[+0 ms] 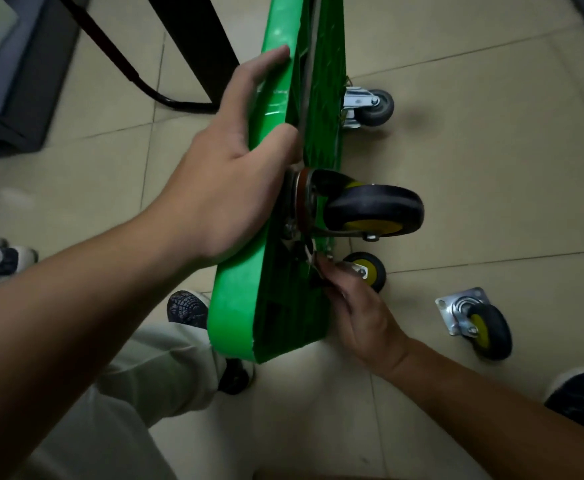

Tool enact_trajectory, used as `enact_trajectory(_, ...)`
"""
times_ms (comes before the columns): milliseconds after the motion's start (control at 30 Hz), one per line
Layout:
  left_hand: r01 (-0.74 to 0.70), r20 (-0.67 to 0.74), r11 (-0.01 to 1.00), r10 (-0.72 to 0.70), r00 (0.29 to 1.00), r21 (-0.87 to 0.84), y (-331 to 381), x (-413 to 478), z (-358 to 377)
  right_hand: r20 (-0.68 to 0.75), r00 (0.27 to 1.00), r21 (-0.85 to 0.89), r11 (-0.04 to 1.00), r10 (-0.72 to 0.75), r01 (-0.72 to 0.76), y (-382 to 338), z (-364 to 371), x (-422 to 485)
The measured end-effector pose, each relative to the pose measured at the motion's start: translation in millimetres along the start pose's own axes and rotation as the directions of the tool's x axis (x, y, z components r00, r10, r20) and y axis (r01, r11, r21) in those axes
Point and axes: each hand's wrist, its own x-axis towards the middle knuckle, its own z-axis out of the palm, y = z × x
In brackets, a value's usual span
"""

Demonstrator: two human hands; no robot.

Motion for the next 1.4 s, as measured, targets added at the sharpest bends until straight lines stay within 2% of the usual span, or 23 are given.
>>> enact_trajectory(100, -0.007, -0.002, 0.999, 0.007, 1.000, -0.033, -1.6, 0.7, 0.8, -0.009, 1.000, -0.064, 0.998, -0.016, 0.015, 13.1, -3.6, 4.6)
enact_trajectory(233, -0.007, 0.016, 0.998, 0.008, 1.000, -0.055, -2.2, -0.2, 0.8, 0.045, 0.991, -0.296, 0.946, -0.127, 0.135, 18.2, -12.0, 3.1)
enact_trajectory(300, -0.006, 0.019, 0.998, 0.007, 1.000, -0.059, -1.8, -0.2, 1.1, 0.063, 0.987, -0.336, 0.928, -0.151, 0.163, 17.0, -13.8, 2.4)
enact_trajectory(633, 0.022, -0.011, 0.999, -0.022, 1.000, -0.039, -0.8, -1.4, 2.7, 0.150, 0.982, -0.217, 0.966, -0.111, 0.143, 21.4, -17.3, 10.9)
enact_trajectory(767, 0.031, -0.032, 0.999, -0.033, 0.999, -0.040, 3.7, -2.7, 4.6, 0.139, 0.990, -0.115, 0.993, -0.003, 0.019, -1.2, -18.1, 2.4)
enact_trajectory(867, 0.052, -0.039, 0.999, -0.052, 0.998, -0.006, 6.2, -2.8, 4.5, 0.162, 0.972, -0.051, 0.986, 0.167, -0.161, -28.8, -19.6, -4.2)
enact_trajectory(967, 0.055, -0.019, 0.998, -0.055, 0.998, 0.011, 10.3, -5.3, 5.0, 0.219, 0.895, 0.040, 0.913, 0.389, -0.407, -61.2, -24.9, -5.3)
enact_trajectory(1033, 0.064, -0.015, 0.997, -0.063, 0.998, 0.033, 12.2, -6.6, 5.1, 0.258, 0.805, 0.117, 0.810, 0.534, -0.575, -89.6, -26.9, 0.8)
enact_trajectory(1100, 0.063, -0.026, 0.997, -0.062, 0.998, 0.042, 12.7, -6.7, 5.2, 0.263, 0.733, 0.172, 0.717, 0.628, -0.676, -116.8, -29.4, 11.5)
enact_trajectory(1200, 0.065, -0.029, 0.996, -0.064, 0.998, 0.057, 14.0, -6.8, 5.1, 0.314, 0.593, 0.346, 0.493, 0.741, -0.798, -149.4, -33.2, 37.6)
enact_trajectory(1267, 0.076, -0.013, 0.996, -0.075, 0.997, 0.056, 14.6, -7.3, 3.4, 0.366, 0.516, 0.390, 0.376, 0.775, -0.841, -162.1, -35.1, 53.8)
enact_trajectory(1333, 0.075, 0.008, 0.996, -0.076, 0.997, 0.052, 14.3, -9.2, 0.2, 0.388, 0.495, 0.422, 0.328, 0.777, -0.845, -168.1, -34.6, 61.9)
enact_trajectory(1400, 0.068, 0.033, 0.997, -0.069, 0.997, 0.040, 13.0, -10.9, -2.9, 0.353, 0.504, 0.443, 0.334, 0.788, -0.832, -168.3, -32.2, 55.2)
